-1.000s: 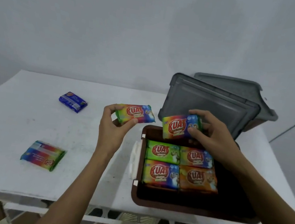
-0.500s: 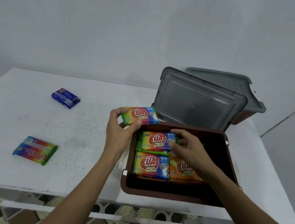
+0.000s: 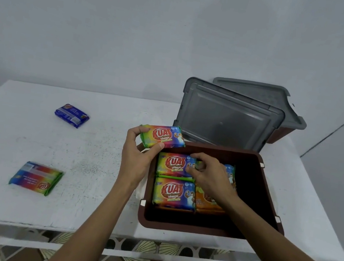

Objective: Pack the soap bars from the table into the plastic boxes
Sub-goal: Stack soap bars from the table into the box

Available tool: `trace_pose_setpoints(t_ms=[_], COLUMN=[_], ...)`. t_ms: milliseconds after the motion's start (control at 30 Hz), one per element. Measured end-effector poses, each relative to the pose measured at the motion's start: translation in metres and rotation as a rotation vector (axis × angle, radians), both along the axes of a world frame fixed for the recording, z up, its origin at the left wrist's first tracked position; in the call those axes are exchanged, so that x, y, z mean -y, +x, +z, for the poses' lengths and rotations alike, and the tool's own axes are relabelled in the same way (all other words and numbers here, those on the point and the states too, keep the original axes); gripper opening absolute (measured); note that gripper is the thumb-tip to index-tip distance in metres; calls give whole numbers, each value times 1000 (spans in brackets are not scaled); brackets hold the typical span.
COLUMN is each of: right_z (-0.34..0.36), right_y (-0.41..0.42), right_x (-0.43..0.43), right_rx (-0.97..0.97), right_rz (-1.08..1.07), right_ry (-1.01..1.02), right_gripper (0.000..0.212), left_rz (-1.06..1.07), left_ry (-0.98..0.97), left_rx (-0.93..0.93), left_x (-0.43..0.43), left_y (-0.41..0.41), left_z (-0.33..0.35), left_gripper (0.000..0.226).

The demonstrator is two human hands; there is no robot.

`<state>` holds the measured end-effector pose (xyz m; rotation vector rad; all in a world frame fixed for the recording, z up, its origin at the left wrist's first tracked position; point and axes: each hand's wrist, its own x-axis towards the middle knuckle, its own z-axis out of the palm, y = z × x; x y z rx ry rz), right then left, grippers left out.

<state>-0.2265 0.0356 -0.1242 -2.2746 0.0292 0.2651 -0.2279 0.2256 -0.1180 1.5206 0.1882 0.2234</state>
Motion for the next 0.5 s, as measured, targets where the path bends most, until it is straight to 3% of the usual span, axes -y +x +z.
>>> trace_pose_setpoints(t_ms=[100,233,300,433,500], right_z=[1,13,23,35,34], right_y=[3,6,7,7,4], right_x=[4,2,-1,-6,-5], right_rx=[-7,193,185,-85,-183], right_rz=[15,-39,-50,-75,-103], right_ry=[-55,-84,116,655,806], right_gripper=[41,30,29,39,41], left_rz=[-32,-82,-121,-229,-275], left_ry=[-4,-21,-24,-13,16], left_rx=[14,30,45,54,44], left_x=[0,-1,-2,-4,-6], left_y=[-2,-3,-4,-5,-4], left_z=[3,4,5,7,6], left_gripper=[49,50,51,49,47])
